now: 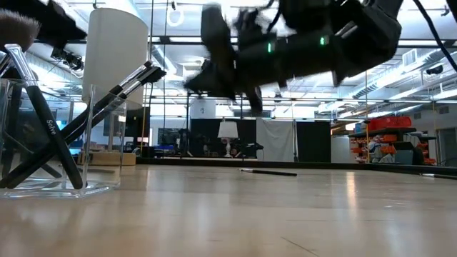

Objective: Put items in baskets/containers
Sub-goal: Put the eyeshadow brush into the transparent organizer

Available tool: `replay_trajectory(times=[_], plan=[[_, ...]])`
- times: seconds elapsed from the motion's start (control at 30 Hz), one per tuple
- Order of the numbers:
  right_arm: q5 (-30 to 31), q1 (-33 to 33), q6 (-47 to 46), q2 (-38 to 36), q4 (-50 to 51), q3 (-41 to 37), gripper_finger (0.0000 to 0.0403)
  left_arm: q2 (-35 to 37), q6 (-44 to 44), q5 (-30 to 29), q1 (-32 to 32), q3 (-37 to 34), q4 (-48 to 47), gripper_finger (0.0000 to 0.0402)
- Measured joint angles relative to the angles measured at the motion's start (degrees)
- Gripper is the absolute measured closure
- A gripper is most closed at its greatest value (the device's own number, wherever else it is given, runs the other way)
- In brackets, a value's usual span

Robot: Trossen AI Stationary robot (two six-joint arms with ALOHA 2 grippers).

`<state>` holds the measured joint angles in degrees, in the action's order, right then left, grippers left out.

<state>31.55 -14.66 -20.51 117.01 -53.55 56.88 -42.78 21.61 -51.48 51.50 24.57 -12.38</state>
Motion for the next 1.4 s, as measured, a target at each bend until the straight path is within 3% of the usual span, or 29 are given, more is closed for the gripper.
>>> replay_trajectory(times=[0.2,0.37,0.57,0.67,0.93,1.13,1.4], plan=[[-4.9,-2.1,12.1,0.0,-12.5,2.1,0.0403,0.0,-15.0,4.0,-4.6,-9.7,26.0,0.0234],[-12.8,-2.8,19.2,0.0,-12.0,7.6,0.0403,0.0,-27.2,12.2,-9.5,-12.2,44.5,0.0234],[-19.9,-3.1,25.6,0.0,-7.6,14.2,0.0403,0.0,-29.8,24.4,-14.8,-12.3,50.5,0.0234],[-22.3,-3.1,26.6,0.0,-5.3,16.3,0.0403,0.0,-29.9,27.2,-16.5,-12.3,52.5,0.0234],[-22.6,-3.1,27.2,0.0,-3.7,17.3,0.0403,0.0,-34.1,35.7,-18.0,-12.3,58.1,0.0234],[-22.6,-3.1,27.2,0.0,-3.5,17.3,0.0403,-0.1,-37.4,36.8,-18.0,-12.2,59.6,0.0227],[-22.6,-2.9,27.2,0.0,-2.4,17.4,0.0403,-6.2,-36.5,36.5,-20.2,-12.2,67.6,0.015]])
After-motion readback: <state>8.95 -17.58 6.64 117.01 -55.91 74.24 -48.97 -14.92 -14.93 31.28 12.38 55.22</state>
